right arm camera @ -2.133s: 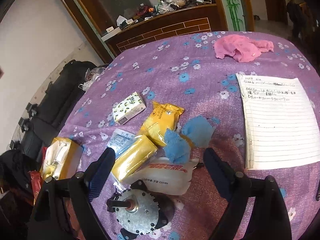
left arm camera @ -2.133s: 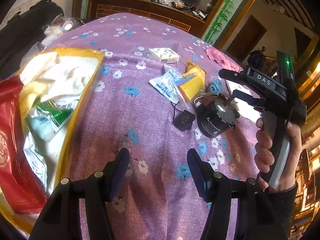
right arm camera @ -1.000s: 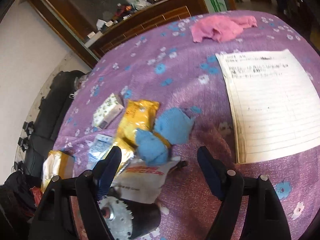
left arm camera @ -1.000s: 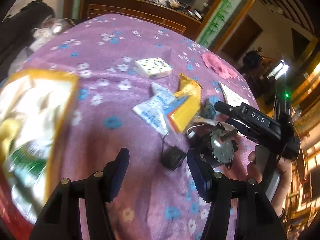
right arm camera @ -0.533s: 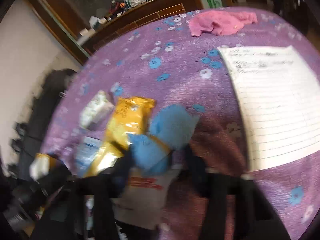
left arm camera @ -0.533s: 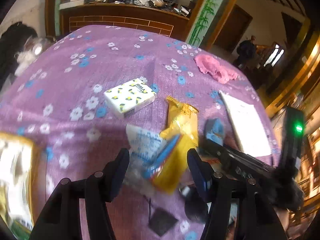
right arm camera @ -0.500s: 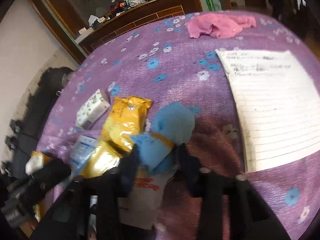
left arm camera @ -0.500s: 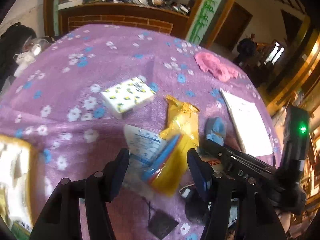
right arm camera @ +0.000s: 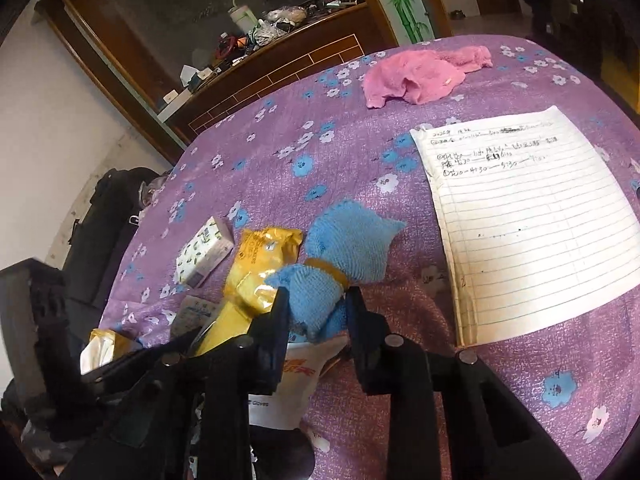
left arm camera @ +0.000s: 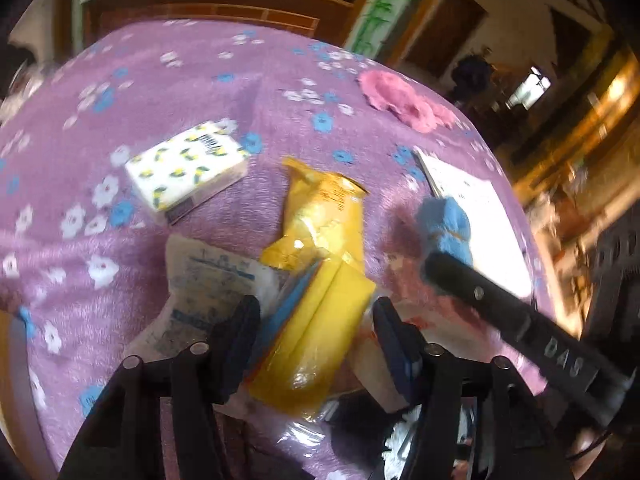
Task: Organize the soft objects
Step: 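Grasp the blue cloth with right tool while left tool grasps the yellow packet, then carry the blue cloth and yellow packet over the foam box, then open both tools to release the blue cloth and yellow packet into the box, then move left tool to the white desiccant packet while right tool moves to the red-lettered pouch, then grasp the white desiccant packet with left tool while right tool grasps the red-lettered pouch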
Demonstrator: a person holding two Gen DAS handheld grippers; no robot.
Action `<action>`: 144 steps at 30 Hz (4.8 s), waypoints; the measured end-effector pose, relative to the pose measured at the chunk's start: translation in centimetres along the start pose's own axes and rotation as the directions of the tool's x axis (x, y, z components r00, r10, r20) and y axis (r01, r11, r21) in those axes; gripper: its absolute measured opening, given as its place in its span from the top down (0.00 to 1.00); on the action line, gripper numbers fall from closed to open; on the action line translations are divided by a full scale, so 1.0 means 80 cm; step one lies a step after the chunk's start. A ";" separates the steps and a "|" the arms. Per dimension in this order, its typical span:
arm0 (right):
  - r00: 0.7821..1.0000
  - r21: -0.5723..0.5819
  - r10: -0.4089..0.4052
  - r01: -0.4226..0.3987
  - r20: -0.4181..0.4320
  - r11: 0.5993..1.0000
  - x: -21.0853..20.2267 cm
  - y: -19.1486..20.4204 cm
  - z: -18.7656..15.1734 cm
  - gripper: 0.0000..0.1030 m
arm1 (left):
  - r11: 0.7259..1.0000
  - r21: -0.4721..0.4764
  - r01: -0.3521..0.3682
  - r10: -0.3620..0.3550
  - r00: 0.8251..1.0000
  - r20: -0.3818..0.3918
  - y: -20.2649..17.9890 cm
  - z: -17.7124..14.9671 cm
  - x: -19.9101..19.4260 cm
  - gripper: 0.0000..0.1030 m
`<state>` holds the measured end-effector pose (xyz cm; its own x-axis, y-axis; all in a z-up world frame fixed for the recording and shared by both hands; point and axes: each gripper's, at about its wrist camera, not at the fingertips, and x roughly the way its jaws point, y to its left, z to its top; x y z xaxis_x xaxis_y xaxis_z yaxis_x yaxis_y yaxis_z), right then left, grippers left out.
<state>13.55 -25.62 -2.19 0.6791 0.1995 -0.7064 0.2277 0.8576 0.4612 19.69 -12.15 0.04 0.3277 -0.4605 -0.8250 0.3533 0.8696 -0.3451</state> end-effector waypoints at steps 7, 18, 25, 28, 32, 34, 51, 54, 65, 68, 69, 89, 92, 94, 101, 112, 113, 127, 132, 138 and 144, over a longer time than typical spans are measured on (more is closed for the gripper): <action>1.000 -0.022 -0.001 0.000 -0.009 1.000 -0.002 0.007 -0.006 0.75 | 0.992 0.097 -0.078 0.075 0.996 0.041 -0.017 -0.009 -0.001 0.61; 0.999 -0.048 0.045 -0.045 -0.002 0.998 -0.014 0.027 -0.011 0.74 | 0.992 -0.128 0.018 0.008 0.979 0.201 0.051 -0.030 -0.107 0.67; 0.989 -0.129 0.145 -0.139 0.037 0.982 -0.041 0.067 -0.025 0.74 | 0.974 -0.226 -0.026 0.094 0.950 0.296 0.108 -0.151 -0.241 0.67; 0.971 -0.191 0.239 -0.236 -0.009 0.953 -0.048 0.105 -0.042 0.74 | 0.956 -0.285 -0.068 0.163 0.932 0.324 0.141 -0.199 -0.279 0.67; 0.947 -0.326 0.313 -0.320 -0.074 0.890 -0.059 0.168 -0.084 0.74 | 0.928 -0.346 -0.141 0.247 0.926 0.286 0.186 -0.235 -0.286 0.67; 0.933 -0.405 0.337 -0.359 -0.128 0.841 -0.064 0.204 -0.109 0.74 | 0.920 -0.330 -0.212 0.309 0.911 0.274 0.194 -0.248 -0.281 0.67; 0.912 -0.496 0.262 -0.394 -0.315 0.774 0.059 0.350 -0.189 0.74 | 0.947 -0.316 -0.049 0.144 0.948 0.285 0.243 -0.229 -0.256 0.67; 0.900 -0.454 0.282 -0.414 -0.332 0.789 0.060 0.339 -0.187 0.71 | 0.943 -0.285 -0.169 0.246 0.934 0.260 0.218 -0.220 -0.247 0.62; 0.903 -0.442 0.346 -0.426 -0.254 0.790 0.042 0.341 -0.179 0.18 | 0.957 -0.248 -0.153 0.221 0.936 0.274 0.204 -0.230 -0.234 0.29; 0.918 -0.484 0.294 -0.391 -0.266 0.783 0.046 0.348 -0.182 0.17 | 0.949 -0.217 -0.228 0.278 0.930 0.240 0.186 -0.230 -0.233 0.29; 0.923 -0.494 0.287 -0.379 -0.255 0.782 0.041 0.350 -0.181 0.17 | 0.948 -0.223 -0.226 0.279 0.928 0.249 0.182 -0.232 -0.237 0.29; 0.924 -0.424 0.347 -0.381 -0.159 0.821 0.004 0.328 -0.149 0.17 | 0.949 -0.285 -0.137 0.214 0.942 0.259 0.177 -0.248 -0.247 0.24; 0.931 -0.404 0.321 -0.365 -0.175 0.839 0.013 0.321 -0.148 0.17 | 0.952 -0.293 -0.084 0.172 0.941 0.291 0.174 -0.251 -0.254 0.24; 0.934 -0.399 0.317 -0.357 -0.165 0.844 0.009 0.319 -0.143 0.17 | 0.954 -0.280 -0.107 0.182 0.950 0.255 0.174 -0.249 -0.251 0.24; 0.929 -0.386 0.318 -0.367 -0.187 0.846 -0.035 0.297 -0.110 0.17 | 0.936 -0.350 -0.038 0.106 0.978 0.179 0.178 -0.251 -0.269 0.25; 0.998 -0.208 0.054 -0.044 0.045 0.977 -0.097 0.059 0.016 0.18 | 0.982 -0.188 0.026 0.019 0.972 0.235 0.089 -0.220 -0.274 0.25; 0.999 -0.156 0.047 -0.048 -0.009 0.987 -0.076 0.038 0.016 0.18 | 0.984 -0.179 0.011 0.030 0.973 0.228 0.084 -0.214 -0.268 0.25; 0.990 -0.098 0.044 -0.057 -0.131 0.994 -0.021 0.013 0.012 0.20 | 0.988 -0.138 -0.068 0.082 0.992 0.095 0.061 -0.104 -0.136 0.25; 0.949 0.029 0.154 -0.152 -0.275 0.988 -0.003 0.002 0.002 0.29 | 0.983 -0.169 -0.071 0.086 0.993 0.082 0.067 -0.068 -0.115 0.26; 0.935 0.081 0.155 -0.136 -0.320 0.987 0.007 -0.006 -0.007 0.49 | 0.987 -0.128 -0.093 0.100 0.994 0.051 0.056 -0.028 -0.081 0.26; 0.935 0.083 0.161 -0.141 -0.317 0.987 0.014 0.000 -0.009 0.59 | 0.988 -0.068 -0.141 0.140 0.990 -0.018 0.046 -0.008 -0.034 0.26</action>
<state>13.82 -25.09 -3.38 0.4499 0.4746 -0.7565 0.1862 0.7787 0.5992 19.54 -7.58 0.76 0.3582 -0.3306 -0.8731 0.2428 0.9360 -0.2548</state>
